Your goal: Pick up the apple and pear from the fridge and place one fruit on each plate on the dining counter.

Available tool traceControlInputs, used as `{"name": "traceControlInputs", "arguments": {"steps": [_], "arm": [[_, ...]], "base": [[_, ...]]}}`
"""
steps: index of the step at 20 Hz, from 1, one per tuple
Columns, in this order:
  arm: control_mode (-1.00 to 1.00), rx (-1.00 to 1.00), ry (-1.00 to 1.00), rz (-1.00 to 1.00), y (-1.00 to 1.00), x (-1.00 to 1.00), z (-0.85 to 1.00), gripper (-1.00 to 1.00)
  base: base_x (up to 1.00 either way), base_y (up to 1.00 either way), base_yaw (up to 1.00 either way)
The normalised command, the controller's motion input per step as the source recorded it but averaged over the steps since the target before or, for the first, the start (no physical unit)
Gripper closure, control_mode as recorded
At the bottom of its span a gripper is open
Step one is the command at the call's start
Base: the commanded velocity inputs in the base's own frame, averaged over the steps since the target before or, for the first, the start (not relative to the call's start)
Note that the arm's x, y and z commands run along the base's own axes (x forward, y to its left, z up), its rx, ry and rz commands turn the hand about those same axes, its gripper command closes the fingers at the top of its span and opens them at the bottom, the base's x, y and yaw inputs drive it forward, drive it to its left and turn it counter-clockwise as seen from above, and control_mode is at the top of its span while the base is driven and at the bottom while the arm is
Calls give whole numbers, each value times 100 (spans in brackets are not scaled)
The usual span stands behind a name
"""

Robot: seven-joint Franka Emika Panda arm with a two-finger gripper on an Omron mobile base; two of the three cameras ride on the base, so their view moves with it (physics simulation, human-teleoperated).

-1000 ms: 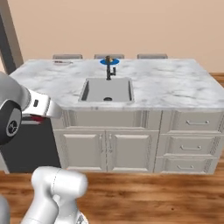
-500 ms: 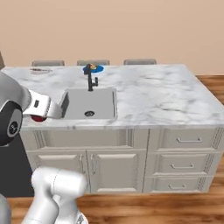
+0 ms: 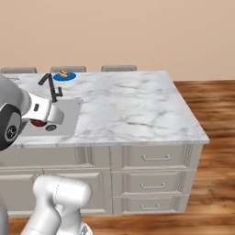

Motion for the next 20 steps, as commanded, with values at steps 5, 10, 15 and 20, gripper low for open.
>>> {"name": "traceControlInputs", "arguments": {"steps": [5, 10, 15, 20], "arm": [[100, 0, 0, 0, 0, 0, 0, 100], [100, 0, 0, 0, 0, 0, 0, 100], [100, 0, 0, 0, 0, 0, 0, 100], [100, 0, 0, 0, 0, 0, 0, 100]], "base": [[19, -100, 0], [16, -100, 0], [26, -100, 0], [42, -100, 1]]}}
